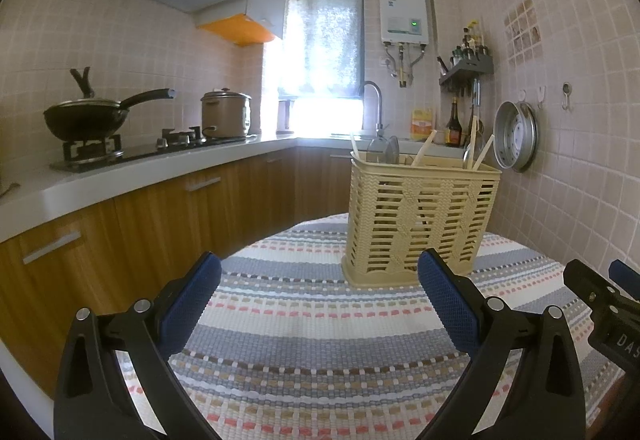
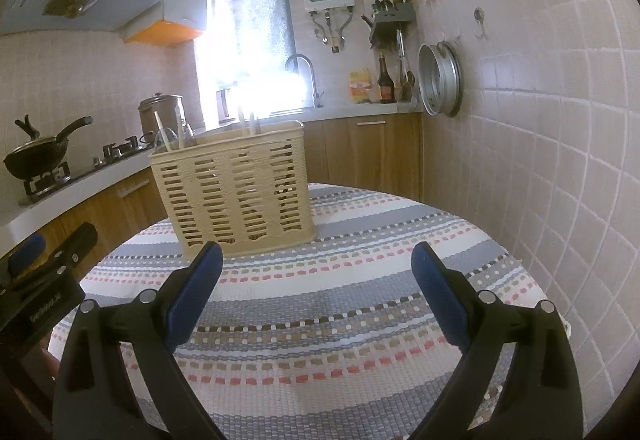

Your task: Organize utensils

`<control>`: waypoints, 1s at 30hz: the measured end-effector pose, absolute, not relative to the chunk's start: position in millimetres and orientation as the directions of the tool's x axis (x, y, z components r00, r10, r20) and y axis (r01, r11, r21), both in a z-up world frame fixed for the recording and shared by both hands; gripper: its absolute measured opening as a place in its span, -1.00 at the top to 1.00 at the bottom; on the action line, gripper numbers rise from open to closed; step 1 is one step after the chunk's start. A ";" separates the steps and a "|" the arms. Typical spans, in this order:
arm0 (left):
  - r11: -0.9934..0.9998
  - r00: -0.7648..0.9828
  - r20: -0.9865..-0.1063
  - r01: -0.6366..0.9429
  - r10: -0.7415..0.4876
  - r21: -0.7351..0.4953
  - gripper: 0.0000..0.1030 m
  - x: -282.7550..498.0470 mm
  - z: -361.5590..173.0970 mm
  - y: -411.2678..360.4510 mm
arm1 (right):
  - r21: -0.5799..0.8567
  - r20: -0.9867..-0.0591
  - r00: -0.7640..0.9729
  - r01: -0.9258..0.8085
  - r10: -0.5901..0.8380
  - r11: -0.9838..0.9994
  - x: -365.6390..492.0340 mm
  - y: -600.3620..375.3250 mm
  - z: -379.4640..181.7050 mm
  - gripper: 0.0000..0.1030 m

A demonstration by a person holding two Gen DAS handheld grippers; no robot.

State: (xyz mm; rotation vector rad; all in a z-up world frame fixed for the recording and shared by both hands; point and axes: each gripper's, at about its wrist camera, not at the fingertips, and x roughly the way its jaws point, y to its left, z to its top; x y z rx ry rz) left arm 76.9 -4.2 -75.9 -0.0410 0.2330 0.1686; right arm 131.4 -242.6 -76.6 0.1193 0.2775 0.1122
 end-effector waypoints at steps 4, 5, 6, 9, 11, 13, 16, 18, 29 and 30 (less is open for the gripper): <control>0.985 0.959 -0.234 -0.170 0.161 -0.019 -0.85 77.2 -75.9 -4.9 | 0.130 -0.265 0.956 -0.093 0.125 0.987 131.3 -241.1 -76.3 -0.77; 0.985 0.959 -0.234 -0.170 0.161 -0.019 -0.85 77.0 -75.8 -4.8 | 0.129 -0.264 0.956 -0.093 0.125 0.987 131.1 -241.0 -76.2 -0.77; 0.985 0.959 -0.234 -0.170 0.161 -0.018 -0.85 77.0 -76.1 -4.9 | 0.131 -0.265 0.956 -0.093 0.126 0.987 131.2 -241.4 -76.2 -0.77; 0.985 0.959 -0.234 -0.169 0.160 -0.019 -0.85 77.1 -76.3 -5.0 | 0.132 -0.264 0.956 -0.094 0.126 0.987 131.3 -242.5 -75.7 -0.77; 0.985 0.958 -0.236 -0.169 0.160 -0.018 -0.85 77.4 -76.4 -5.4 | 0.132 -0.265 0.956 -0.094 0.126 0.987 131.1 -242.4 -75.8 -0.77; 0.986 0.958 -0.239 -0.168 0.159 -0.016 -0.85 77.5 -76.3 -6.0 | 0.134 -0.268 0.955 -0.092 0.125 0.987 131.5 -242.5 -75.9 -0.77; 0.986 0.958 -0.238 -0.165 0.158 -0.013 -0.85 77.4 -76.2 -6.7 | 0.133 -0.271 0.955 -0.091 0.124 0.987 131.3 -242.2 -75.9 -0.77; 0.986 0.958 -0.240 -0.166 0.158 -0.013 -0.85 77.9 -76.2 -6.8 | 0.130 -0.270 0.955 -0.091 0.124 0.987 130.9 -242.0 -75.7 -0.77; 0.986 0.958 -0.240 -0.164 0.156 -0.013 -0.85 77.4 -76.1 -7.2 | 0.134 -0.273 0.955 -0.083 0.117 0.987 131.5 -245.4 -75.3 -0.77; 0.986 0.958 -0.240 -0.164 0.156 -0.013 -0.85 77.5 -76.0 -7.6 | 0.134 -0.272 0.955 -0.084 0.118 0.987 131.8 -245.6 -75.5 -0.77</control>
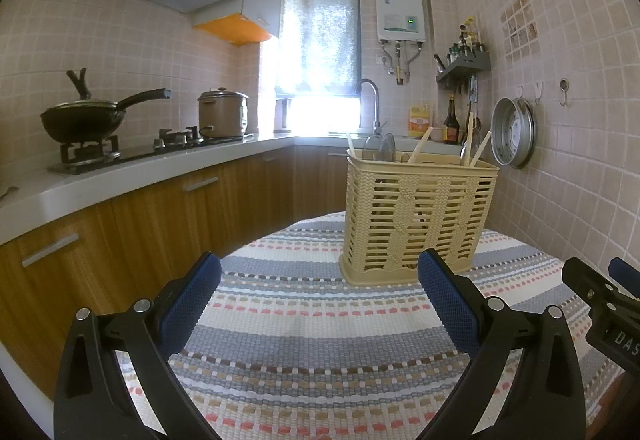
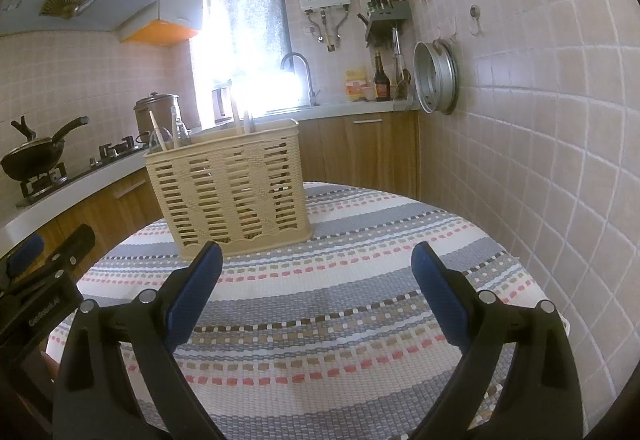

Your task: Organize utensils

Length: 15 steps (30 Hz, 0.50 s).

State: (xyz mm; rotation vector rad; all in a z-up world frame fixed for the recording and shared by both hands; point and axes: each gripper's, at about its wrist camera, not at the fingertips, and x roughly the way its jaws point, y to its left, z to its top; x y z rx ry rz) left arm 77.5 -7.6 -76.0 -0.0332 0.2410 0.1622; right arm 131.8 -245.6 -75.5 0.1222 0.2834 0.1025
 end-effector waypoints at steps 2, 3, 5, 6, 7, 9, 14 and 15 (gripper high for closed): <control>0.986 0.958 -0.241 -0.164 0.156 -0.013 -0.85 77.6 -76.1 -7.9 | 0.130 -0.271 0.955 -0.084 0.117 0.988 132.3 -246.5 -75.8 -0.77; 0.986 0.958 -0.241 -0.163 0.156 -0.012 -0.85 77.4 -76.1 -7.9 | 0.129 -0.271 0.955 -0.084 0.117 0.988 132.3 -246.2 -76.0 -0.77; 0.987 0.958 -0.240 -0.163 0.156 -0.012 -0.85 77.5 -76.0 -8.0 | 0.129 -0.271 0.955 -0.085 0.118 0.988 133.0 -247.6 -76.4 -0.77; 0.987 0.958 -0.240 -0.163 0.155 -0.011 -0.85 77.5 -76.1 -8.1 | 0.129 -0.272 0.955 -0.084 0.117 0.988 132.7 -246.6 -76.3 -0.77; 0.987 0.958 -0.240 -0.163 0.156 -0.012 -0.85 77.4 -76.0 -7.5 | 0.127 -0.272 0.955 -0.084 0.116 0.988 132.7 -246.2 -76.3 -0.77; 0.987 0.958 -0.240 -0.162 0.155 -0.011 -0.85 77.5 -75.9 -8.4 | 0.124 -0.272 0.955 -0.083 0.115 0.989 132.9 -245.9 -76.5 -0.77; 0.987 0.959 -0.240 -0.160 0.153 -0.011 -0.85 78.2 -76.5 -7.4 | 0.124 -0.274 0.955 -0.083 0.115 0.989 133.8 -246.6 -76.8 -0.77; 0.987 0.958 -0.241 -0.160 0.153 -0.011 -0.85 78.4 -76.5 -7.7 | 0.125 -0.273 0.955 -0.083 0.115 0.989 133.1 -246.0 -76.6 -0.77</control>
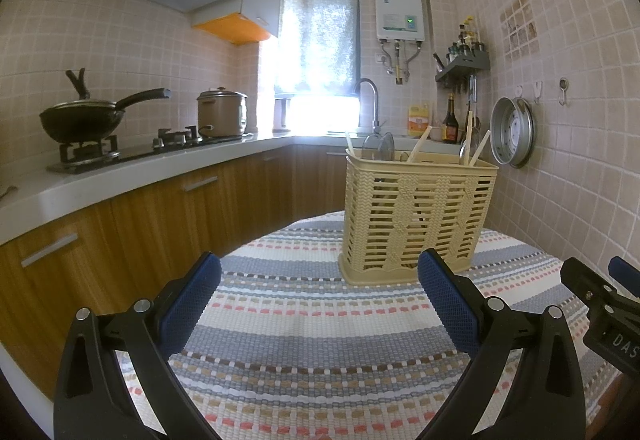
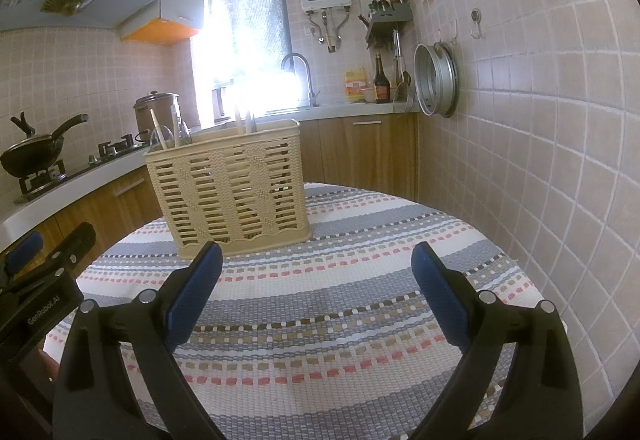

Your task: Organize utensils

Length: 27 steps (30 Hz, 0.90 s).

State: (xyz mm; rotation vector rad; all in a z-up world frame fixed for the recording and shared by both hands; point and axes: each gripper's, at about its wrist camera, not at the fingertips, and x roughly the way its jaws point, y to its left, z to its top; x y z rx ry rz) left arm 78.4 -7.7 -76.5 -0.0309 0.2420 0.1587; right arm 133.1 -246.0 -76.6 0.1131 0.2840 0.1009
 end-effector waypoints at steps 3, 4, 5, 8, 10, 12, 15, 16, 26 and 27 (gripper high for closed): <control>0.988 0.958 -0.244 -0.155 0.148 -0.011 -0.85 79.0 -77.1 -7.3 | 0.129 -0.271 0.955 -0.085 0.117 0.988 132.1 -246.8 -76.3 -0.77; 0.988 0.959 -0.245 -0.153 0.146 -0.011 -0.85 79.2 -77.4 -7.7 | 0.130 -0.271 0.955 -0.085 0.118 0.988 132.0 -247.5 -76.3 -0.77; 0.989 0.959 -0.245 -0.151 0.144 -0.010 -0.85 79.5 -77.7 -6.5 | 0.132 -0.269 0.956 -0.086 0.119 0.988 131.3 -248.1 -76.1 -0.77; 0.989 0.959 -0.244 -0.148 0.142 -0.008 -0.85 79.3 -77.8 -6.0 | 0.132 -0.268 0.956 -0.085 0.118 0.988 131.3 -247.7 -76.0 -0.77; 0.989 0.959 -0.244 -0.149 0.142 -0.009 -0.85 79.3 -77.8 -6.3 | 0.132 -0.269 0.956 -0.085 0.118 0.988 131.5 -248.2 -75.9 -0.78; 0.989 0.959 -0.244 -0.148 0.142 -0.009 -0.85 79.4 -77.9 -6.2 | 0.130 -0.269 0.956 -0.085 0.118 0.988 131.8 -247.6 -76.1 -0.78; 0.989 0.959 -0.244 -0.149 0.142 -0.010 -0.85 79.2 -77.8 -6.1 | 0.126 -0.273 0.955 -0.085 0.117 0.988 132.2 -247.5 -76.0 -0.78; 0.989 0.959 -0.244 -0.148 0.141 -0.010 -0.85 79.4 -77.8 -6.2 | 0.125 -0.272 0.955 -0.085 0.117 0.989 132.1 -247.0 -75.7 -0.78; 0.991 0.962 -0.243 -0.132 0.128 0.000 -0.85 78.4 -78.9 -7.9 | 0.125 -0.275 0.953 -0.091 0.123 0.988 133.3 -246.8 -75.3 -0.78; 0.991 0.962 -0.243 -0.132 0.128 0.000 -0.85 78.4 -79.0 -8.2 | 0.124 -0.275 0.954 -0.091 0.122 0.988 133.1 -246.5 -75.3 -0.78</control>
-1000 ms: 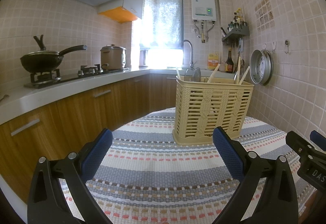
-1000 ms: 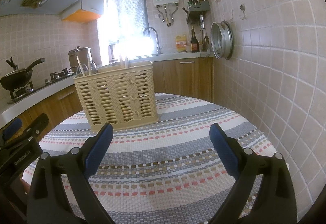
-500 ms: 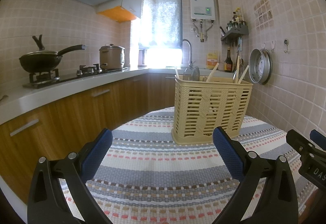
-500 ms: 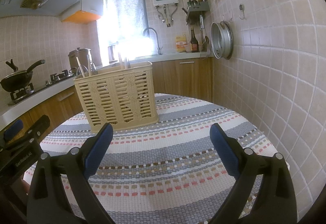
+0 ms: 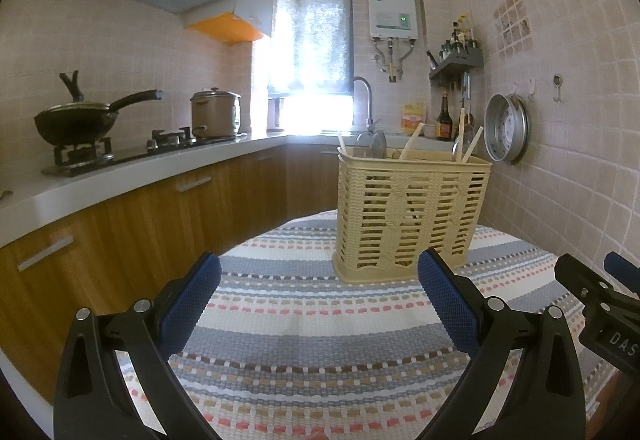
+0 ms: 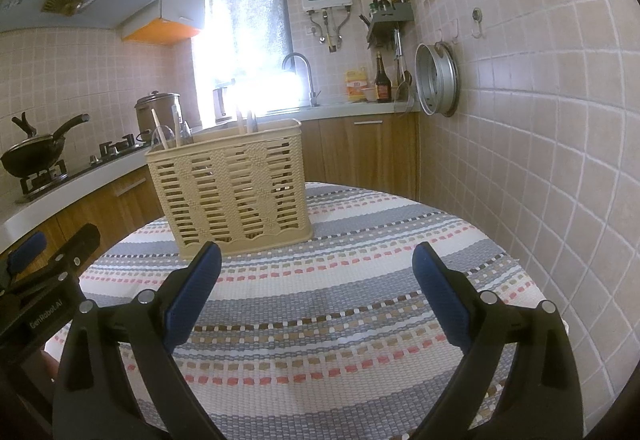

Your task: Organize utensils

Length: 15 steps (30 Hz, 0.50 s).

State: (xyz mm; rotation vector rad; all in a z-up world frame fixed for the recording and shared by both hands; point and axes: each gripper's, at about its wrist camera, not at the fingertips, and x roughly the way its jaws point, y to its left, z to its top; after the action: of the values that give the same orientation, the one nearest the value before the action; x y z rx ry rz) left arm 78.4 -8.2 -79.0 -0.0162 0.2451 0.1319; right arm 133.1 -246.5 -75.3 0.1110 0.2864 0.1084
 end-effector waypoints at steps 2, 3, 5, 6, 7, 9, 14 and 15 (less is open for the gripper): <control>0.991 0.961 -0.244 -0.133 0.128 -0.002 -0.85 78.1 -79.1 -8.4 | 0.122 -0.275 0.954 -0.092 0.122 0.988 133.0 -246.7 -75.1 -0.78; 0.991 0.961 -0.244 -0.132 0.128 -0.002 -0.85 78.3 -79.0 -8.1 | 0.123 -0.275 0.954 -0.091 0.122 0.988 132.7 -246.1 -75.2 -0.78; 0.991 0.961 -0.244 -0.132 0.128 0.000 -0.85 78.5 -79.0 -7.7 | 0.120 -0.275 0.954 -0.092 0.122 0.989 132.9 -245.5 -75.6 -0.79; 0.991 0.961 -0.244 -0.132 0.129 0.000 -0.85 78.2 -79.3 -8.1 | 0.118 -0.275 0.954 -0.092 0.121 0.989 133.3 -245.7 -75.6 -0.79; 0.991 0.961 -0.244 -0.133 0.129 0.001 -0.85 77.7 -79.6 -8.7 | 0.117 -0.275 0.954 -0.092 0.122 0.989 133.7 -246.3 -75.6 -0.79; 0.991 0.961 -0.244 -0.133 0.129 0.000 -0.85 78.1 -79.3 -8.1 | 0.116 -0.276 0.953 -0.093 0.122 0.989 134.5 -246.8 -76.0 -0.79; 0.991 0.961 -0.244 -0.133 0.129 0.000 -0.85 78.0 -79.4 -8.7 | 0.114 -0.275 0.954 -0.094 0.122 0.989 133.7 -245.6 -75.7 -0.79; 0.991 0.961 -0.245 -0.133 0.129 0.000 -0.86 78.1 -79.4 -8.8 | 0.111 -0.274 0.954 -0.094 0.121 0.989 133.8 -245.7 -75.9 -0.79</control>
State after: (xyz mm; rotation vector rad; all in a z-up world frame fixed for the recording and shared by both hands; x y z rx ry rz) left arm 78.1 -8.8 -79.4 -0.0161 0.2474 0.1325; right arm 133.8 -245.7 -75.9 0.0974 0.2845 0.1092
